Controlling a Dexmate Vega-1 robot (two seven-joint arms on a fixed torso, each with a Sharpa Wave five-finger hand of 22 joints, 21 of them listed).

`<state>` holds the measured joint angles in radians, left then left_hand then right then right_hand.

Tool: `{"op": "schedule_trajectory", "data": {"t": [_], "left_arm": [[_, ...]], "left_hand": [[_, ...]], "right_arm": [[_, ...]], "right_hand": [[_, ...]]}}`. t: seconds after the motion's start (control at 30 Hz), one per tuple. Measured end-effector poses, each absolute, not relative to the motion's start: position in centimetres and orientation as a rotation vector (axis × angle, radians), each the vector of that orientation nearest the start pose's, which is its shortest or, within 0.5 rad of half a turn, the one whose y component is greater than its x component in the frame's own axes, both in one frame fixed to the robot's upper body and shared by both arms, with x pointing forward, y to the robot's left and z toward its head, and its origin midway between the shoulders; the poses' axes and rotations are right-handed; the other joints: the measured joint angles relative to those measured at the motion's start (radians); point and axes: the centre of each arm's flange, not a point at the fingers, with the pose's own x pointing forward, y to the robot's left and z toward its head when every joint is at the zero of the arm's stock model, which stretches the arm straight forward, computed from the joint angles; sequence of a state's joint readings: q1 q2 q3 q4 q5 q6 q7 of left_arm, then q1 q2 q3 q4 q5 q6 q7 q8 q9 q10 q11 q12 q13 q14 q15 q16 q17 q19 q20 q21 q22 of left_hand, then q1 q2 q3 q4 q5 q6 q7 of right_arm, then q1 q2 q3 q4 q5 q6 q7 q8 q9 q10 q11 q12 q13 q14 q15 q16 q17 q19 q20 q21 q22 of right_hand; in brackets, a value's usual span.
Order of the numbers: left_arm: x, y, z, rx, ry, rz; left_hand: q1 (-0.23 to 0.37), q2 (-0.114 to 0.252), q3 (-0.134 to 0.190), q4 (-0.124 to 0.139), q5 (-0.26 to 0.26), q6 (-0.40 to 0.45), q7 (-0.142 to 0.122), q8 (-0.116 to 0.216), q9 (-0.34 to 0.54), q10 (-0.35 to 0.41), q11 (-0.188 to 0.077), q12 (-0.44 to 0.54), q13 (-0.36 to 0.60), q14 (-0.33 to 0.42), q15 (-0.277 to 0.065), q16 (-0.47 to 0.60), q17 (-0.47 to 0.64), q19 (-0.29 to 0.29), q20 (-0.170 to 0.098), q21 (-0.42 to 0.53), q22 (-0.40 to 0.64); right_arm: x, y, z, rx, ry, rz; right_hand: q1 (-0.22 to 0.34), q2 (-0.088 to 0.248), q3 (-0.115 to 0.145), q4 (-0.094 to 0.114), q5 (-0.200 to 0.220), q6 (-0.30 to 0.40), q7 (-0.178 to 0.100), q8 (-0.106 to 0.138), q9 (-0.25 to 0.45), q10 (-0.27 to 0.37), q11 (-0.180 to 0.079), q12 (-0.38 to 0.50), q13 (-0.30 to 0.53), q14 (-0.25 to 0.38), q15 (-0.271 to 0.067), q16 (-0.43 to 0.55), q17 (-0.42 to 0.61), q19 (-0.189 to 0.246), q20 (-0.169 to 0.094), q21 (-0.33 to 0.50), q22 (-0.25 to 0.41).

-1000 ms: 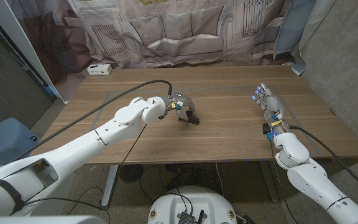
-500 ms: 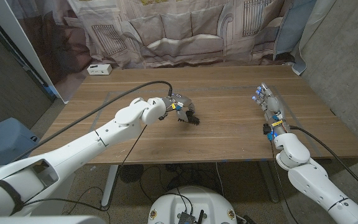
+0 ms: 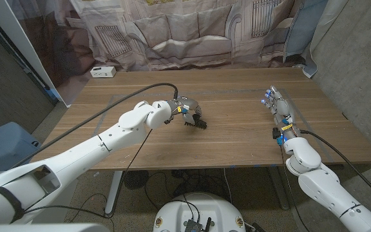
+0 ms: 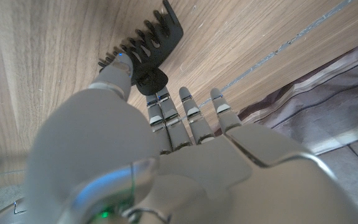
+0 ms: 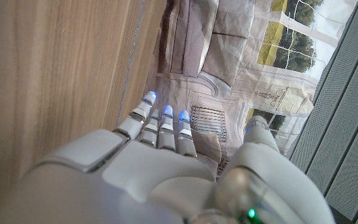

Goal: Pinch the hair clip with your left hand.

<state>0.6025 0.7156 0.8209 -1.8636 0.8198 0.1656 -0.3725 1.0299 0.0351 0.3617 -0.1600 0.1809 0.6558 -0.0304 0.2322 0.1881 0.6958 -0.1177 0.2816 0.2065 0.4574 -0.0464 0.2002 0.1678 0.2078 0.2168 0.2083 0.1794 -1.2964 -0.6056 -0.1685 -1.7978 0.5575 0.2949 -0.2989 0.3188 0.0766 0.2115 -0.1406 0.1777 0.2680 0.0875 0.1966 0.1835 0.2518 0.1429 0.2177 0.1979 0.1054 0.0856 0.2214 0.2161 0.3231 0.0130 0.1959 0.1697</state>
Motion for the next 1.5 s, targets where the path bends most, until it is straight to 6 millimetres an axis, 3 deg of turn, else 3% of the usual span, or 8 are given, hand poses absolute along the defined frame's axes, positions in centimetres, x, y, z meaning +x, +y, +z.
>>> {"op": "schedule_trajectory", "data": {"t": [0.9,1.5], "left_arm": [[57.9,10.0,2.3,1.787,-0.643,-0.272],[56.4,10.3,4.7,1.807,-0.683,-0.216]], "left_hand": [[0.025,0.014,0.0,0.0,-0.001,0.058,0.0,0.008,0.001,0.05,-0.004,0.011,0.005,0.029,-0.004,0.0,0.0,0.027,0.001,0.0,0.0],[0.024,0.014,0.0,0.0,-0.001,0.068,0.0,0.008,0.006,0.06,-0.007,0.011,0.005,0.04,-0.004,0.0,0.0,0.037,0.002,0.006,0.0]], "right_arm": [[53.8,-31.8,-7.7,0.083,-0.648,-0.025],[53.7,-31.8,-7.5,0.089,-0.662,-0.022]], "right_hand": [[0.0,0.0,0.0,0.0,0.0,0.0,0.0,0.0,0.0,0.005,-0.006,0.0,0.0,0.006,0.005,0.0,0.0,0.0,0.0,0.0,0.0],[0.0,0.0,0.0,0.0,0.0,0.002,0.002,0.0,0.0,0.005,-0.006,0.0,0.0,0.009,0.002,0.0,0.0,0.0,0.0,0.0,0.0]]}}
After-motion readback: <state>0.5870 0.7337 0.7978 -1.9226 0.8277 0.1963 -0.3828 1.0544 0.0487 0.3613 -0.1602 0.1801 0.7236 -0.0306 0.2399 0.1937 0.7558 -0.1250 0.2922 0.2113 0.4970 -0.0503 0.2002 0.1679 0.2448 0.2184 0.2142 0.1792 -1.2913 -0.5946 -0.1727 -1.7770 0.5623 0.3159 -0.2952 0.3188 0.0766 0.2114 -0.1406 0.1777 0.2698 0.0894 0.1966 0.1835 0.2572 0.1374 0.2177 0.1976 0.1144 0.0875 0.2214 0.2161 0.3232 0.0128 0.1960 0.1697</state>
